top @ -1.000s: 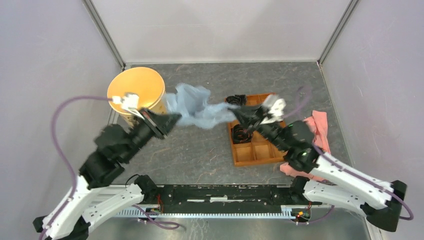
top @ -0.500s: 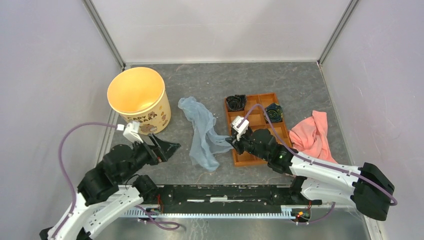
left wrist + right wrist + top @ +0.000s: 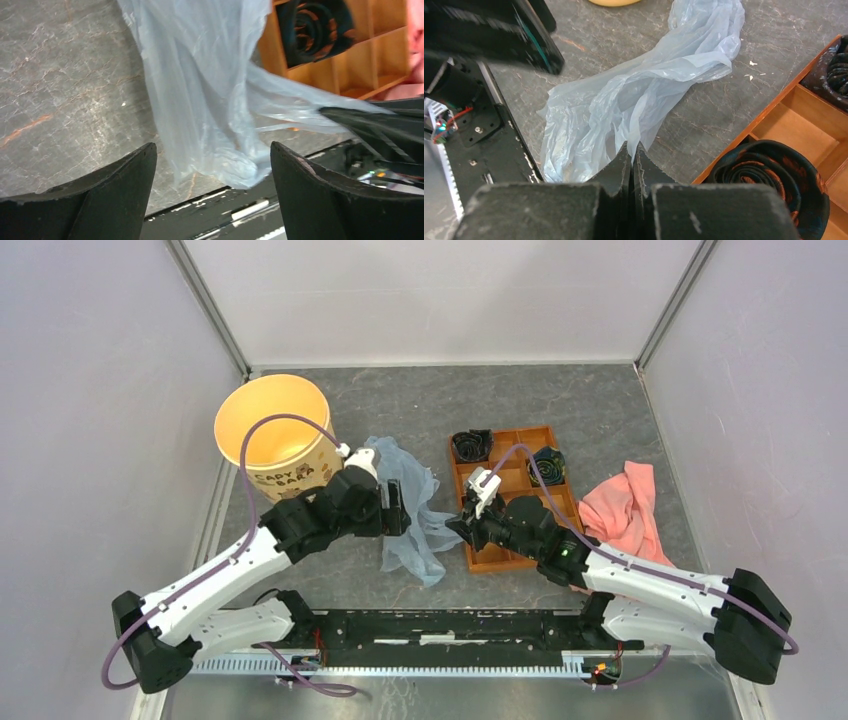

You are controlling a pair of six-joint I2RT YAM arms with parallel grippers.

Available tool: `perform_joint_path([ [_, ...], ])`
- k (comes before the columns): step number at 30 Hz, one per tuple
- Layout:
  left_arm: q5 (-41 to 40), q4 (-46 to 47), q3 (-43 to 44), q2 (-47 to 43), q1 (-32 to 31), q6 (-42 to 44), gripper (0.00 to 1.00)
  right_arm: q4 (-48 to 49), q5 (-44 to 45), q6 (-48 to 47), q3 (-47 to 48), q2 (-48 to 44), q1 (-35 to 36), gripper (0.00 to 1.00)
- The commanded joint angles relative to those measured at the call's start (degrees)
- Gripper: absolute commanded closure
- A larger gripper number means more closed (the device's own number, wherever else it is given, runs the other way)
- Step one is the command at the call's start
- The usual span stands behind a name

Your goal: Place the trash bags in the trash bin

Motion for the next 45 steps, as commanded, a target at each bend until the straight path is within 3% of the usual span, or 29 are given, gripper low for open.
perform_joint_path([
  [1,-8.2,9.6,-5.1,-2.4,-2.3,-2.4,0.14,3.2,1.0,3.2,0.6,-2.1,0.0,0.96],
  [4,-4.1,18.4,-9.5,-1.4,-2.5,-4.2,0.17,3.1,2.4,2.4,0.6,-1.8,0.0,0.96],
  [6,-2.3,22.3,-10.6,0.2,-2.8,-4.4,0.12,3.1,2.3,2.0,0.7,-1.6,-0.1,0.96],
  [10,-4.3,23.9,-9.9,5.9,-3.2,-3.8,0.12,2.8,2.1,1.5,1.0,-1.1,0.0,0.96],
  [12,-6.2,23.9,-9.7,8.6,-3.2,-3.8,0.20,2.8,1.8,1.6,0.9,-1.1,0.0,0.96],
  [16,-9.6,20.1,-8.9,11.4,-3.2,-3.7,0.51,1.6,1.6,1.4,0.3,-1.9,-0.1,0.96],
  [20,-13.1,14.6,-9.7,8.9,-3.1,-3.9,0.79,-0.3,1.5,1.2,-0.5,-2.5,0.0,0.95],
  [22,-13.6,12.6,-11.1,5.6,-3.1,-4.2,0.88,-2.1,1.5,0.8,-0.9,-2.3,0.0,0.92],
  [25,-12.1,12.7,-15.0,-1.4,-3.1,-4.9,0.97,-6.0,1.8,-0.2,-1.0,-1.5,0.0,0.85],
  [29,-9.4,15.9,-21.3,-10.8,-3.1,-6.1,0.98,-15.2,3.5,-3.3,1.5,0.4,0.0,0.69],
  [36,-7.5,17.1,-26.2,-20.1,-3.1,-7.2,0.98,-28.4,10.3,-14.5,12.6,5.6,0.8,0.16],
  [39,-7.4,15.8,-25.8,-20.7,-3.1,-6.9,0.98,-26.2,9.5,-17.5,14.8,7.3,1.9,0.08],
  [45,-6.7,15.7,-25.9,-22.1,-3.1,-6.5,0.98,-16.0,5.3,-15.5,14.9,13.8,5.5,0.07],
])
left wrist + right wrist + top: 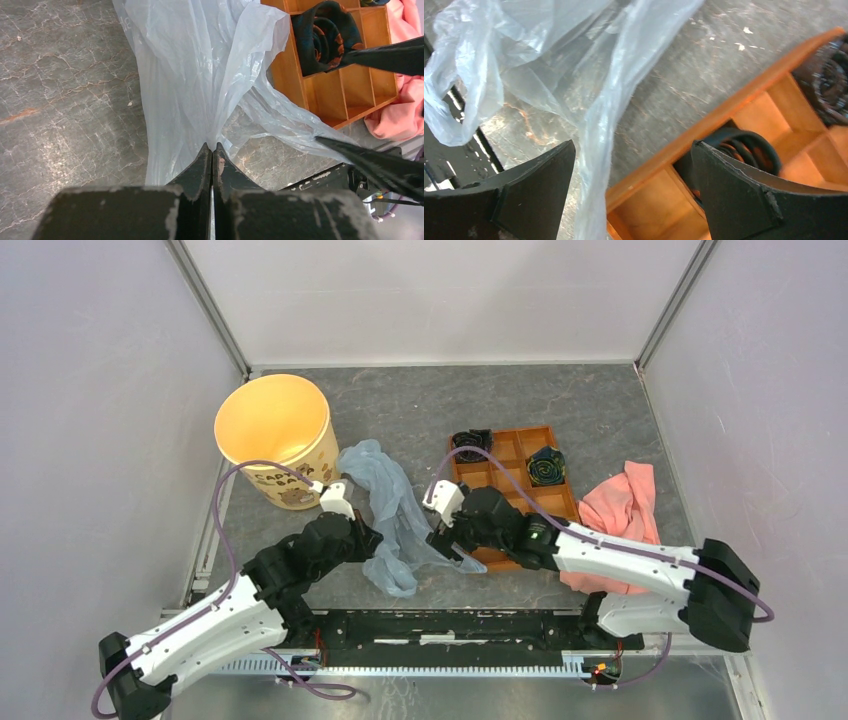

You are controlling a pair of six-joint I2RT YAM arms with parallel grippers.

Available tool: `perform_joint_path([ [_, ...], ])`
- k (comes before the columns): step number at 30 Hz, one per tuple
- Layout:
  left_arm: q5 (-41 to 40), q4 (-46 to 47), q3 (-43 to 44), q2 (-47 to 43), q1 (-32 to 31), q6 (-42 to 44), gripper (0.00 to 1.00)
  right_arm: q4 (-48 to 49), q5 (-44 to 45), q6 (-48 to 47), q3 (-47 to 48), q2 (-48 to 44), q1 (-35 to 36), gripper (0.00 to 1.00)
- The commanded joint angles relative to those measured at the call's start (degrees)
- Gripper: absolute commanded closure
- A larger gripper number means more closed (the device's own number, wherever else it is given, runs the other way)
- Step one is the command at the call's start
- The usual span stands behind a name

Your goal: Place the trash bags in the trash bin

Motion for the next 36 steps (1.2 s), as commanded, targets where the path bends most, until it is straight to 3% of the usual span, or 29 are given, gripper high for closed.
perform_joint_path([
  [1,0.4,0.7,0.3,-1.8,-0.1,-1.1,0.98,8.9,-1.9,0.4,0.8,5.3,1.7,0.08],
  [3,-0.2,-0.3,0.5,-2.7,-0.1,-1.1,0.98,12.0,-1.9,2.5,1.1,8.4,1.7,0.13],
  [7,-0.6,-1.7,1.1,-3.6,-0.1,-1.0,0.98,16.7,-1.9,7.8,2.9,14.3,1.7,0.33],
  [10,-1.0,-1.9,2.1,-2.1,-0.1,-1.5,0.98,15.8,7.7,12.0,4.3,15.1,0.2,0.87],
  [12,-0.7,-1.0,3.8,1.5,-0.1,-1.6,0.98,15.0,6.2,14.9,5.0,14.3,-4.7,0.97],
  [14,-1.0,0.0,9.0,8.3,0.0,0.9,0.98,15.1,-0.9,17.3,6.9,14.5,-11.2,1.00],
  [17,-4.6,-2.8,26.2,24.0,1.4,8.8,0.98,8.5,-5.4,17.2,19.5,19.2,-19.2,1.00],
  [19,-6.8,-8.7,45.3,36.1,5.1,16.0,0.98,-0.1,-4.9,14.7,34.9,23.2,-22.6,1.00],
  [21,-6.9,-15.9,70.2,45.8,9.1,22.7,0.98,-8.7,-2.1,9.1,52.1,25.3,-23.2,1.00],
  [23,-5.4,-18.1,86.9,50.1,9.6,30.1,0.98,-7.9,-1.6,3.4,60.2,22.1,-21.3,1.00],
  [24,-3.1,-17.0,90.8,49.7,9.7,32.6,0.98,-4.4,-0.8,0.7,58.6,18.8,-19.8,0.99],
  [26,1.3,-9.6,88.2,44.7,9.6,35.3,0.98,6.9,0.1,-5.4,48.4,9.4,-15.9,0.99],
  [28,2.2,1.1,76.5,35.3,9.6,35.5,0.98,21.6,-0.8,-6.4,34.5,1.1,-14.0,1.00],
  [30,-0.7,5.7,62.4,28.8,9.7,33.2,0.98,28.6,-1.6,-4.5,24.1,-3.0,-14.0,1.00],
  [33,-7.3,-2.9,46.2,27.7,10.1,23.9,0.98,27.9,-1.4,-0.6,13.8,-0.6,-14.1,1.00],
  [36,-6.0,-9.9,33.5,27.9,11.1,14.5,0.98,21.9,-6.4,6.6,6.6,5.8,-14.0,1.00],
])
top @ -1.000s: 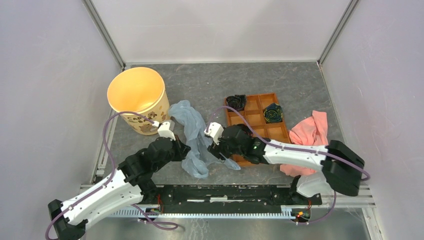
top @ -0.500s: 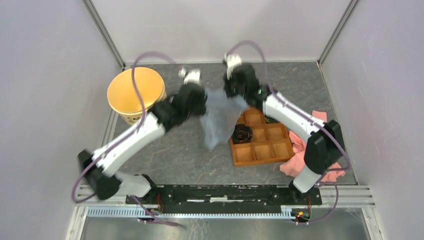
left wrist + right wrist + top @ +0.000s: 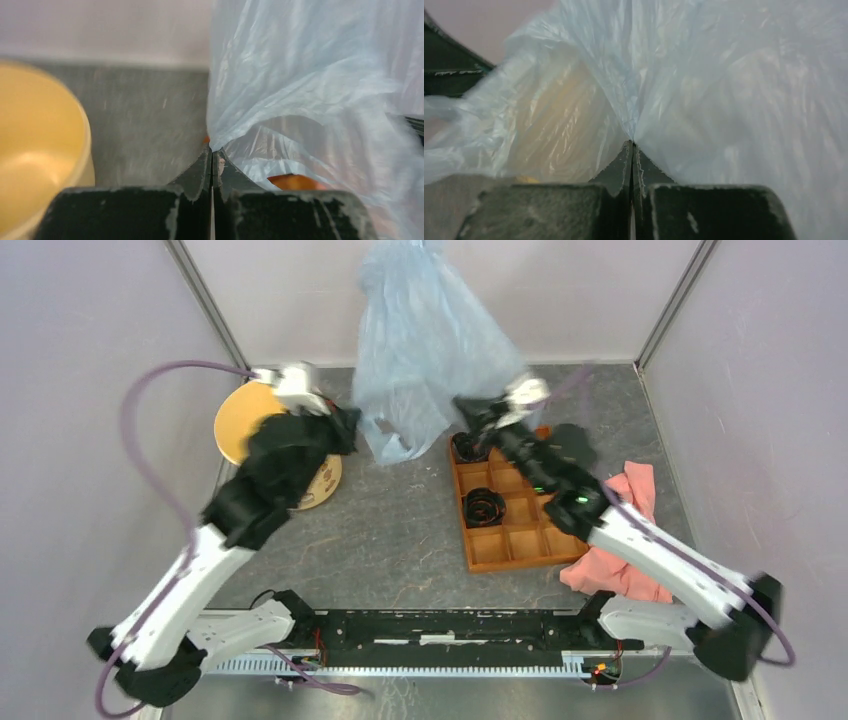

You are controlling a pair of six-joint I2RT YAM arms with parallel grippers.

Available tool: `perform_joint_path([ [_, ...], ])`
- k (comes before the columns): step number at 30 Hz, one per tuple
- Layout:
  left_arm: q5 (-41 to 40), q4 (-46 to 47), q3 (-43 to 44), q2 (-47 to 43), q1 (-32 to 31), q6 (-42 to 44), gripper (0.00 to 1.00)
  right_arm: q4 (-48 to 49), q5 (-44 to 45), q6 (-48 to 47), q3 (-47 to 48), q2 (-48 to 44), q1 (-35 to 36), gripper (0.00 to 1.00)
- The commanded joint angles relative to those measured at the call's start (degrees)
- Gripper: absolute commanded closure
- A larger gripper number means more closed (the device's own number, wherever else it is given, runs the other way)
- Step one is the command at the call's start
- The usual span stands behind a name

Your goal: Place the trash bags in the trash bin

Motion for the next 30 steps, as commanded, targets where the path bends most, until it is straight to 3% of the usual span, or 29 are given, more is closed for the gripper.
perform_joint_path([
  [1,0.2,-12.0,-20.7,6.3,0.7,-12.3,0.98,-7.2,-8.2,8.2,-14.4,13.8,-0.1,1.00],
  [3,5.2,-6.8,-26.6,1.8,0.6,-11.8,0.98,-2.5,-10.4,12.5,-19.7,12.3,-0.1,0.99],
  [5,5.5,-5.0,-24.8,-0.3,1.1,-10.4,0.98,-2.8,-8.6,12.1,-17.5,10.2,-0.1,1.00],
  [8,5.2,-6.1,-10.7,4.4,1.5,-4.0,0.98,-10.4,-4.3,6.1,-2.0,10.5,-0.2,1.00],
  [10,8.9,-7.3,6.9,9.9,1.5,0.3,0.98,-13.9,-3.9,3.3,10.5,12.6,-0.2,1.00],
  [13,18.9,-6.6,27.1,16.5,1.5,2.4,0.98,-18.7,-6.3,-0.2,29.4,15.5,-0.1,1.00],
  [15,27.2,-1.2,30.1,15.2,1.4,2.1,0.98,-19.5,-8.7,-0.6,33.0,13.8,0.7,1.00],
  [17,30.1,6.6,22.3,9.4,1.4,0.3,0.98,-11.4,-10.4,0.5,24.5,7.4,1.8,1.00],
  [19,24.5,10.4,8.4,2.5,1.4,-1.9,0.98,-1.3,-11.5,4.1,8.4,1.5,1.9,0.99],
  [22,8.8,2.5,-11.5,-3.8,1.4,-6.8,0.98,4.0,-10.6,12.6,-12.1,0.3,1.9,0.99],
  [25,4.7,-8.7,-27.6,-4.9,1.5,-13.4,0.98,8.8,-16.9,19.2,-26.4,6.1,2.3,0.99],
  [27,6.9,-8.6,-32.6,-6.6,1.5,-15.5,0.98,9.5,-16.4,21.1,-28.7,8.0,2.5,0.99],
  [30,8.2,-4.1,-27.1,-8.2,1.6,-12.4,0.98,2.2,-15.0,15.8,-17.2,9.1,2.6,0.99],
])
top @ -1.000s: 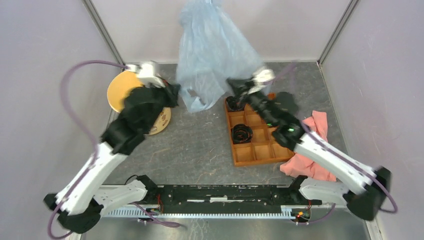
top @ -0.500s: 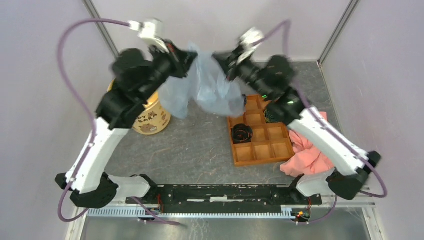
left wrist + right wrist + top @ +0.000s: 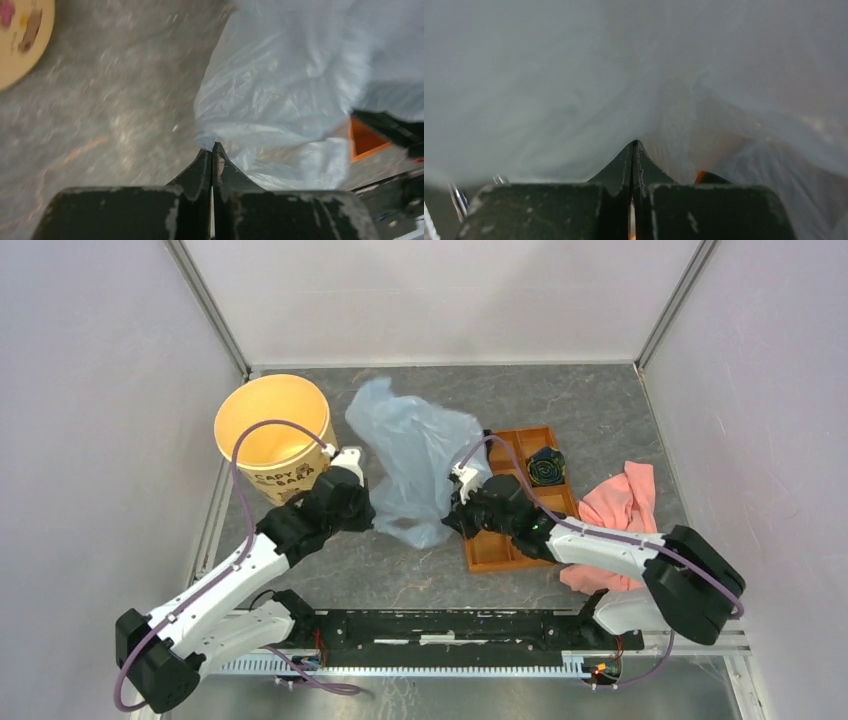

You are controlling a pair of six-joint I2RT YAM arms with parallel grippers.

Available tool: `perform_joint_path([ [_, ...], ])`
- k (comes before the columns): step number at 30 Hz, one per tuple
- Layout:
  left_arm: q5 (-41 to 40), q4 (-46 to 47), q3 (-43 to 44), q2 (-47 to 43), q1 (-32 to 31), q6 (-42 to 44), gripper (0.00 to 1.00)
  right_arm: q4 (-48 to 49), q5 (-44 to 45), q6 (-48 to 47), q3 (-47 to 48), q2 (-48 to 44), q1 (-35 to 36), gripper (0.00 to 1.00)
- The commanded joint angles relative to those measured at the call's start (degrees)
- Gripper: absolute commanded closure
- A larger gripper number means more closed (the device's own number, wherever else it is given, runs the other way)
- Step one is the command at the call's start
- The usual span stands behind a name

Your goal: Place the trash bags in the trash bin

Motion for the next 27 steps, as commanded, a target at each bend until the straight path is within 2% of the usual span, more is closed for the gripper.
perform_joint_path([
  [1,-1.4,0.3,11.7,-2.3,0.2,0.1,0.98,-4.6,0.0,-2.7,18.0,-2.2,0.4,0.99],
  [5,8.2,-0.4,41.2,8.9,0.2,7.3,0.98,-15.3,1.3,-8.7,42.3,-0.4,0.8,0.99],
  [7,14.2,1.6,49.1,10.7,0.2,7.7,0.98,-14.5,1.0,-9.7,45.4,-2.8,2.2,0.99],
  [8,15.1,3.0,49.3,10.2,0.2,7.3,0.98,-12.2,0.8,-9.8,42.9,-4.8,2.9,0.99],
  [10,12.1,4.5,43.9,7.0,0.2,5.4,0.98,-5.9,1.0,-8.0,32.8,-9.3,3.2,0.99],
  [14,-0.7,1.0,18.8,-1.1,0.2,-1.5,0.98,-1.4,4.5,-2.2,12.2,-10.4,3.2,0.99],
  [17,-3.5,-4.1,3.5,-5.4,0.2,-5.9,0.98,0.1,1.9,1.3,3.0,-7.1,3.2,0.99],
  [18,-3.6,-4.8,1.7,-6.8,0.3,-6.5,0.98,0.8,2.0,1.9,1.4,-6.9,3.2,0.99],
  [21,-4.5,-5.9,5.0,-8.2,0.3,-4.7,0.98,-2.5,3.1,-1.4,7.2,-6.3,3.3,0.99],
  [25,-2.7,-5.6,20.0,-3.9,0.3,0.4,0.98,-10.1,2.1,-7.2,24.0,-5.7,3.3,0.99],
  [27,1.6,-4.5,26.2,-2.0,0.3,1.8,0.98,-9.9,1.1,-7.3,27.1,-7.5,3.5,0.99],
])
